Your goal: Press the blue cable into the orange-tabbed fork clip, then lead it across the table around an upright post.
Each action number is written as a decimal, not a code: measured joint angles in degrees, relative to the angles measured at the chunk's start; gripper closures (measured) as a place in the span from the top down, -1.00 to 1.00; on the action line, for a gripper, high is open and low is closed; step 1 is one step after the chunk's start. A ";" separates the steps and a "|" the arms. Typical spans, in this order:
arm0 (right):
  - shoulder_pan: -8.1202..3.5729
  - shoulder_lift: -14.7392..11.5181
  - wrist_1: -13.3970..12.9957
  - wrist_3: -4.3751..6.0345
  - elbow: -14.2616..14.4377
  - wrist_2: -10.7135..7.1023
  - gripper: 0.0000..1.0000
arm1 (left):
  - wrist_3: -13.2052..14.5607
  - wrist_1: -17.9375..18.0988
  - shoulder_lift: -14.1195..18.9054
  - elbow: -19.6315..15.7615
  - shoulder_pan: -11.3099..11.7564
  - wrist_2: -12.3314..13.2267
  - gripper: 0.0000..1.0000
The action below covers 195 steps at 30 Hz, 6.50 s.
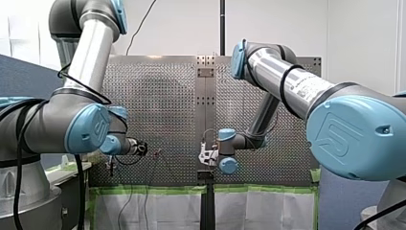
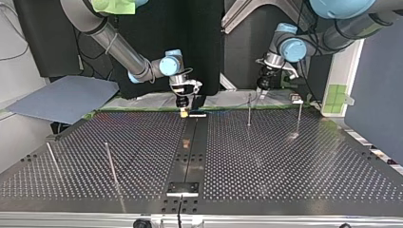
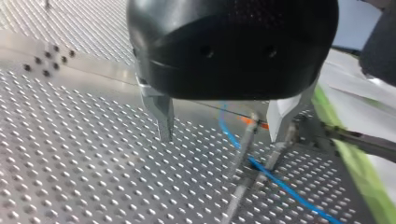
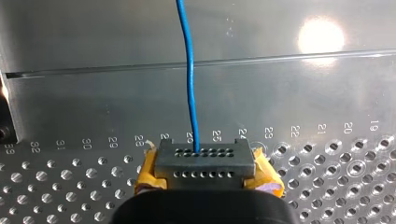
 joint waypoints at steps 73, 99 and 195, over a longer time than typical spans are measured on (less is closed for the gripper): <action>0.00 0.01 0.50 0.43 0.00 -0.61 -1.00 | -2.28 4.31 -4.59 0.19 -8.31 -7.63 0.96; 0.01 0.10 0.66 0.43 0.02 -0.88 -1.00 | -6.50 -3.20 -6.25 11.57 -19.79 -17.38 0.96; 0.53 0.17 1.38 0.36 0.01 -1.18 -1.00 | 4.68 -14.48 -12.99 25.17 -21.42 -31.30 -1.00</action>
